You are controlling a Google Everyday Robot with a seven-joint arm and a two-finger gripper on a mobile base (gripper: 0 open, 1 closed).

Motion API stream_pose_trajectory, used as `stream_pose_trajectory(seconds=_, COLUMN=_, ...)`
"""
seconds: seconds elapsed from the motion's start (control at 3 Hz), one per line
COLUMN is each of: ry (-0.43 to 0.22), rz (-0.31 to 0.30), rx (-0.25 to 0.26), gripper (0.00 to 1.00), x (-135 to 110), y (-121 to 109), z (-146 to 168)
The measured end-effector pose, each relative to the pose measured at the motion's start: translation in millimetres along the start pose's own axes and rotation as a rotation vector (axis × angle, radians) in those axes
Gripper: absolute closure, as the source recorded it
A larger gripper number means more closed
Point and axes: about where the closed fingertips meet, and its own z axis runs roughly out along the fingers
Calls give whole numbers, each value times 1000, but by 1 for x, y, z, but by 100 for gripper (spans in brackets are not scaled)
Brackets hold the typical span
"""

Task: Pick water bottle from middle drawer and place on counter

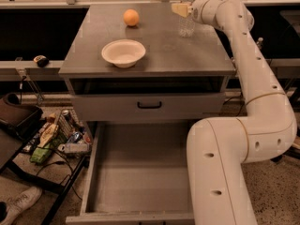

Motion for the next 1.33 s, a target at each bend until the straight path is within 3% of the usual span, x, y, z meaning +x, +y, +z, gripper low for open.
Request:
stream_pose_trajectory(seconds=0.33, ry=0, rz=0, rx=0, gripper=0, x=0, y=0, z=0)
stream_pose_trajectory(seconds=0.67, ry=0, rz=0, rx=0, gripper=0, x=0, y=0, z=0)
stream_pose_trajectory(seconds=1.0, ry=4, rz=-89, rx=-24, gripper=0, x=-28, y=-9, z=-38)
stream_pose_trajectory(seconds=1.33, ry=30, rz=-223, rx=-23, gripper=0, x=-70, y=-23, z=-99)
